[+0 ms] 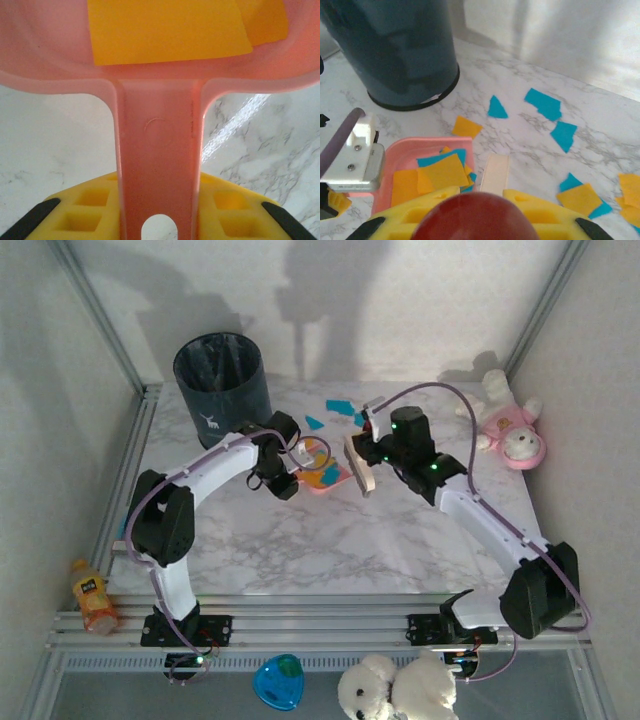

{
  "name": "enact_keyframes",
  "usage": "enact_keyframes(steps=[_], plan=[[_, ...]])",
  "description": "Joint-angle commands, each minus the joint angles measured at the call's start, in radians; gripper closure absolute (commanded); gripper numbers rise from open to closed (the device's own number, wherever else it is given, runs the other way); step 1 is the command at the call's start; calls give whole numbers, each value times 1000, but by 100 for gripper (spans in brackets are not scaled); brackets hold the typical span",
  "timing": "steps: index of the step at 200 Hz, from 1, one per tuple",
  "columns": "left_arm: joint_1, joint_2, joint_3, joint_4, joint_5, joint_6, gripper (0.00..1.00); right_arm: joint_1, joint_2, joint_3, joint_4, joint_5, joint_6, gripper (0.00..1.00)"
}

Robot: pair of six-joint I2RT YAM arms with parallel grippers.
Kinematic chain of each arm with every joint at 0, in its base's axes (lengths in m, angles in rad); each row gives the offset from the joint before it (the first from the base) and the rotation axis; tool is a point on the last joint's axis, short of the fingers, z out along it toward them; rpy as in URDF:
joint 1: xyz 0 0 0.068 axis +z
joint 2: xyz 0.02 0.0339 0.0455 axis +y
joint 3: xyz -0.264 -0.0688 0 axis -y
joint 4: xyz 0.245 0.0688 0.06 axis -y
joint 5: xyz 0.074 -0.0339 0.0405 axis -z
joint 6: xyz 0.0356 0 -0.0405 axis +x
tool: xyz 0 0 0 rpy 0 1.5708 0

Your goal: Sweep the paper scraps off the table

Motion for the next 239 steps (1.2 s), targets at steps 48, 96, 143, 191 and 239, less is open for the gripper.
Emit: enact_keyframes(steps=[48,96,143,191,239], plan=[[6,-45,134,96,123,-174,85,-34,-160,-36,-108,71,34,100],[15,-29,251,91,140,-231,86,-35,-236,-71,-123,123,27,100],[19,-16,315,56,112,-237,86,-35,-290,-82,-122,230,42,100],[20,-32,344,63,126,-261,86,-35,-294,-79,-137,237,42,100],[59,-34,440,52,185,-319,87,-36,-294,-74,-149,219,43,100]])
